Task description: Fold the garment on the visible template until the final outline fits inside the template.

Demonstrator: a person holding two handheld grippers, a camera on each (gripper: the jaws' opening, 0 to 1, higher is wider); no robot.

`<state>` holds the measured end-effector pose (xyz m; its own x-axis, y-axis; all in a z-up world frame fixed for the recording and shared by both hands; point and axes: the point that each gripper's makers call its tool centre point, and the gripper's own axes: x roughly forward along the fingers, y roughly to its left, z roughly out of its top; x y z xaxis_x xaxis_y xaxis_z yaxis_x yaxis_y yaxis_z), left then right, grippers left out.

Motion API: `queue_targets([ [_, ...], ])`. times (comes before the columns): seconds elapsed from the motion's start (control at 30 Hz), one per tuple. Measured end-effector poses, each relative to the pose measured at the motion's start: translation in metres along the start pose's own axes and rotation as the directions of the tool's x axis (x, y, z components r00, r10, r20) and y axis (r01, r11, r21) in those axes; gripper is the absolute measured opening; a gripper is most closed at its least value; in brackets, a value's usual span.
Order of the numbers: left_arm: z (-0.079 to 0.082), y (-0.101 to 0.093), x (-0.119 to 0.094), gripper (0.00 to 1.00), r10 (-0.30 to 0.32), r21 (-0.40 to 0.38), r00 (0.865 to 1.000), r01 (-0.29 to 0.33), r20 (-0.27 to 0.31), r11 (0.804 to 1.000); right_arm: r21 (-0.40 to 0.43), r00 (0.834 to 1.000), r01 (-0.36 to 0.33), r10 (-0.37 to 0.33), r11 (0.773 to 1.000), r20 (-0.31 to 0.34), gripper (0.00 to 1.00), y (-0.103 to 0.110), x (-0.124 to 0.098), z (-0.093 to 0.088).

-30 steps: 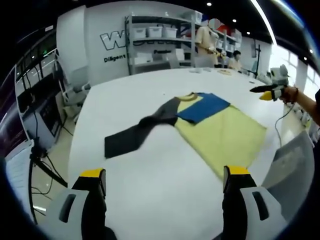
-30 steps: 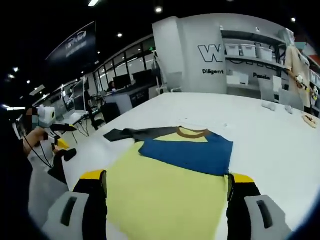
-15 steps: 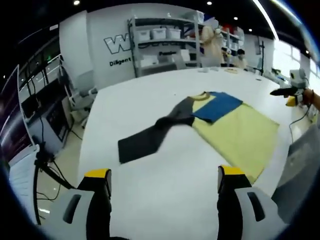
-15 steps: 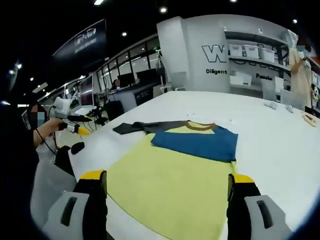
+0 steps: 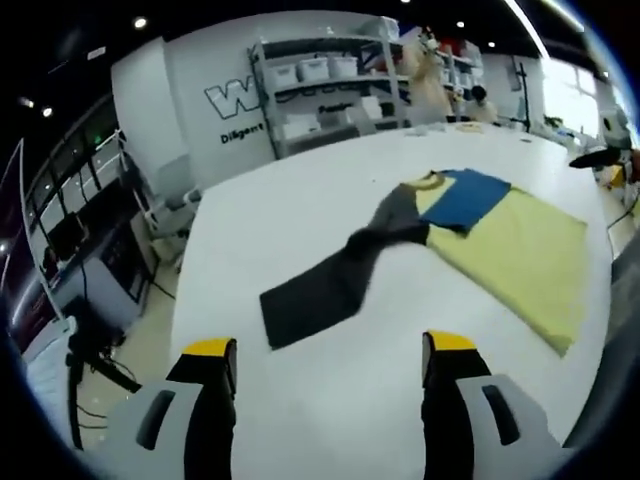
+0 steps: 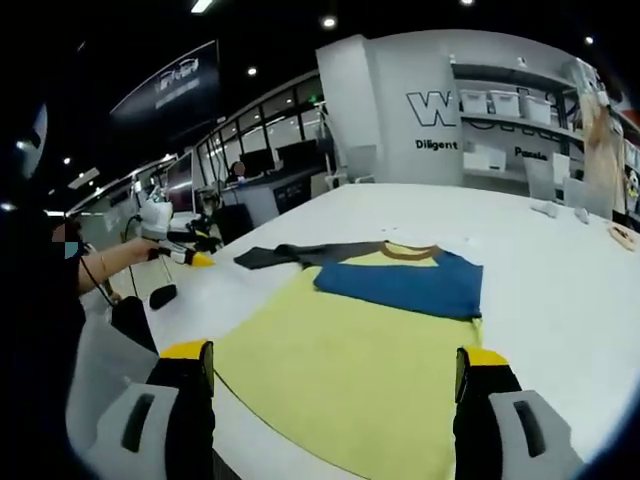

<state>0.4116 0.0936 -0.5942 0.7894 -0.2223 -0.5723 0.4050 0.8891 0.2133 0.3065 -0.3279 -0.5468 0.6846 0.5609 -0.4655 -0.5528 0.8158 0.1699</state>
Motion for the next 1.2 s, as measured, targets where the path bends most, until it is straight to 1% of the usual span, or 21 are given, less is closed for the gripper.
queue_targets([
  [0.07, 0.001, 0.002, 0.006, 0.74, 0.002, 0.022, 1.0, -0.002, 0.009, 1.0, 0.007, 1.0, 0.006, -0.006, 1.0, -0.001, 0.99, -0.003, 0.001, -0.002],
  [0.13, -0.001, 0.006, 0.013, 0.7, 0.003, 0.043, 1.0, -0.004, 0.002, 0.999, 0.01, 1.0, 0.005, -0.005, 1.0, -0.002, 0.99, -0.003, 0.001, -0.003],
  [0.2, -0.002, 0.011, 0.019, 0.66, 0.019, 0.088, 1.0, -0.018, -0.006, 0.996, 0.012, 1.0, 0.007, -0.007, 1.0, -0.003, 0.99, -0.004, 0.002, -0.004],
  [0.23, -0.004, 0.014, 0.022, 0.65, 0.03, 0.122, 0.999, -0.028, -0.017, 0.992, 0.015, 1.0, 0.007, -0.007, 1.0, -0.007, 0.99, -0.004, 0.002, -0.005],
  [0.37, -0.009, 0.02, 0.033, 0.58, 0.037, 0.177, 0.999, -0.03, -0.035, 0.984, 0.022, 1.0, 0.019, -0.018, 1.0, -0.008, 0.98, -0.008, 0.0, -0.008],
  [0.43, -0.013, 0.024, 0.04, 0.54, 0.036, 0.227, 0.999, -0.026, -0.041, 0.974, 0.029, 1.0, 0.025, -0.024, 0.999, -0.009, 0.98, -0.01, -0.002, -0.009],
  [0.47, -0.019, 0.028, 0.043, 0.51, 0.045, 0.25, 0.997, -0.028, -0.062, 0.968, 0.03, 1.0, 0.026, -0.026, 0.999, -0.01, 0.98, -0.01, -0.002, -0.009],
  [0.5, -0.021, 0.029, 0.045, 0.5, 0.049, 0.254, 0.996, -0.029, -0.071, 0.967, 0.028, 1.0, 0.03, -0.03, 0.999, -0.01, 0.98, -0.011, -0.003, -0.009],
  [0.67, -0.026, 0.035, 0.055, 0.44, 0.035, 0.285, 0.997, -0.014, -0.069, 0.958, 0.037, 0.999, 0.042, -0.041, 0.998, -0.015, 0.96, -0.013, -0.004, -0.012],
  [0.73, -0.028, 0.038, 0.058, 0.41, 0.033, 0.31, 0.996, -0.007, -0.078, 0.951, 0.039, 0.999, 0.047, -0.046, 0.998, -0.02, 0.95, -0.014, -0.004, -0.013],
  [0.77, -0.027, 0.038, 0.06, 0.39, 0.029, 0.35, 0.996, 0.001, -0.079, 0.937, 0.04, 0.999, 0.048, -0.047, 0.998, -0.022, 0.95, -0.014, -0.005, -0.014],
  [0.83, -0.026, 0.041, 0.061, 0.36, 0.045, 0.421, 0.996, -0.007, -0.079, 0.907, 0.039, 0.998, 0.052, -0.051, 0.998, -0.022, 0.95, -0.015, -0.004, -0.014],
  [0.87, -0.027, 0.041, 0.063, 0.33, 0.041, 0.46, 0.996, 0.003, -0.085, 0.888, 0.041, 0.998, 0.055, -0.054, 0.998, -0.022, 0.95, -0.015, -0.004, -0.014],
  [0.97, -0.03, 0.042, 0.068, 0.28, 0.041, 0.501, 0.994, 0.016, -0.102, 0.866, 0.036, 0.998, 0.062, -0.062, 0.997, -0.023, 0.93, -0.017, -0.004, -0.013],
  [1.0, -0.031, 0.042, 0.069, 0.27, 0.043, 0.533, 0.993, 0.023, -0.111, 0.846, 0.038, 0.998, 0.065, -0.064, 0.997, -0.021, 0.93, -0.017, -0.004, -0.012],
  [1.03, -0.031, 0.042, 0.07, 0.26, 0.042, 0.555, 0.992, 0.03, -0.116, 0.831, 0.039, 0.998, 0.066, -0.066, 0.997, -0.018, 0.93, -0.017, -0.004, -0.011],
  [1.07, -0.032, 0.042, 0.072, 0.25, 0.047, 0.592, 0.991, 0.037, -0.126, 0.805, 0.041, 0.998, 0.068, -0.067, 0.997, -0.015, 0.92, -0.018, -0.004, -0.011],
  [1.1, -0.03, 0.041, 0.074, 0.24, 0.046, 0.61, 0.993, 0.031, -0.11, 0.792, 0.041, 0.997, 0.07, -0.07, 0.997, -0.015, 0.92, -0.018, -0.004, -0.01],
  [1.13, -0.032, 0.042, 0.073, 0.21, 0.054, 0.627, 0.991, 0.038, -0.126, 0.778, 0.039, 0.997, 0.072, -0.071, 0.997, -0.016, 0.91, -0.018, -0.004, -0.01],
  [1.2, -0.034, 0.04, 0.077, 0.18, 0.041, 0.639, 0.991, 0.05, -0.127, 0.767, 0.033, 0.997, 0.076, -0.076, 0.997, -0.016, 0.91, -0.019, -0.005, -0.01],
])
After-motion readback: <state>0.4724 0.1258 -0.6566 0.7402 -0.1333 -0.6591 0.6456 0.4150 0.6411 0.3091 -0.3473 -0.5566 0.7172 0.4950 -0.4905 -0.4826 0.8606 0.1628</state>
